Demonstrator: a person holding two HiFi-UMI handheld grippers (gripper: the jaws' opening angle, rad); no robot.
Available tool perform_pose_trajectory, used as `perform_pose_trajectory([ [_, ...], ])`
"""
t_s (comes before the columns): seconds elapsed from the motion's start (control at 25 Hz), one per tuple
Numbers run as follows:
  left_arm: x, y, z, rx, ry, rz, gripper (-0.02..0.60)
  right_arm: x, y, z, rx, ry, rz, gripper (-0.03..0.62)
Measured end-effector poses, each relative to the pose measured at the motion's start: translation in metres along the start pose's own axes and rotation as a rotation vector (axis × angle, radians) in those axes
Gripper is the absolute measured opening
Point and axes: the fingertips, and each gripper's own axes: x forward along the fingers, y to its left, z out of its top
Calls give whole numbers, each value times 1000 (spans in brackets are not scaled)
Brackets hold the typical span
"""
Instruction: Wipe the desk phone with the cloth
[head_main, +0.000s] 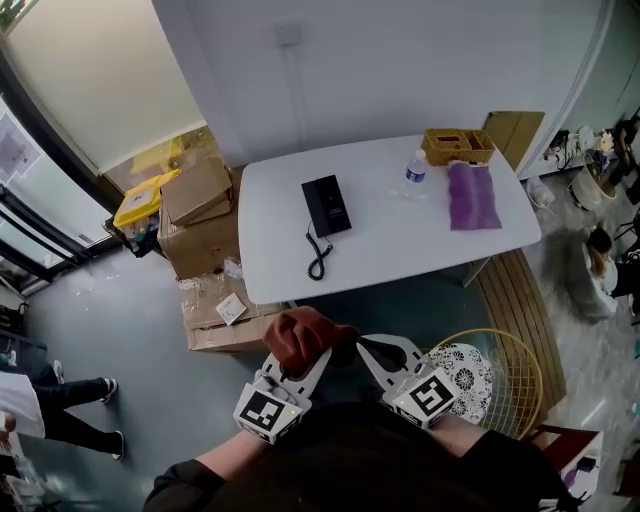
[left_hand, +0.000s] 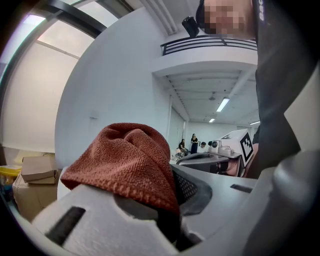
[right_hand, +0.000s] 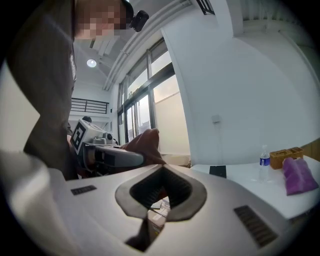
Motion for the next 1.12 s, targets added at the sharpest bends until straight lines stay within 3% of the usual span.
perform_pose_trajectory([
  [0.28,15,8,-5,-19,-14,85,57,-6,-20,-13,6,15,35,27],
  [0.52,28,37,-3,-29,-16,92,57,13,-43,-19,14,48,28,27],
  [0.76,55,100,1,-40,-16,60,57,59,-77,-17,10,78,-19,27],
  [1.12,101,205,21,33,1,-15,57,141,-124,2,37,73,-131,27],
])
